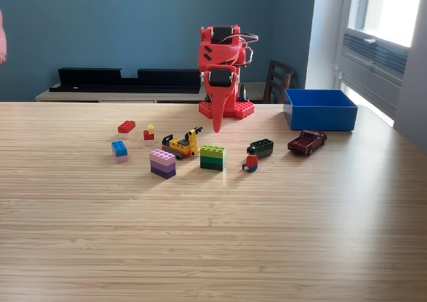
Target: Grasp a lego block and put it in the bin.
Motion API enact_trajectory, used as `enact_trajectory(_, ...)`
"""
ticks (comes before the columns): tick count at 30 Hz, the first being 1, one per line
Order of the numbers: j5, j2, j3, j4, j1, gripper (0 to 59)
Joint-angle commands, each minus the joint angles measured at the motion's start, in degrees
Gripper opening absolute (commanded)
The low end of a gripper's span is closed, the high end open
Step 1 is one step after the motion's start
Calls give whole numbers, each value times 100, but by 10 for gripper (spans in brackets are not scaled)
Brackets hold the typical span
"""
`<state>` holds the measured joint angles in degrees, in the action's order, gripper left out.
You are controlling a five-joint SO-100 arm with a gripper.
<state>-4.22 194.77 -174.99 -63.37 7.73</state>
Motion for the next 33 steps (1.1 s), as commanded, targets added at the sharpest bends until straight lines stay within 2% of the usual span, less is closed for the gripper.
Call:
enact_trajectory(1,26,-141,844,167,-44,0)
enact_trajectory(7,202,-1802,2487,-9,0,0)
enact_trajectory(15,765,-4245,6021,-1608,229,0)
enact_trajectory(18,1134,-4948,7040,-1986,378,1)
enact_trajectory(19,1248,-5159,7277,-2048,422,24)
enact_trajectory(22,1538,-5730,7646,-2065,580,145)
enact_trajectory(24,1740,-6082,7752,-2021,721,178)
enact_trajectory(28,2048,-6741,7840,-1837,1037,222)
enact_trajectory(33,2329,-7550,7840,-1371,1433,229)
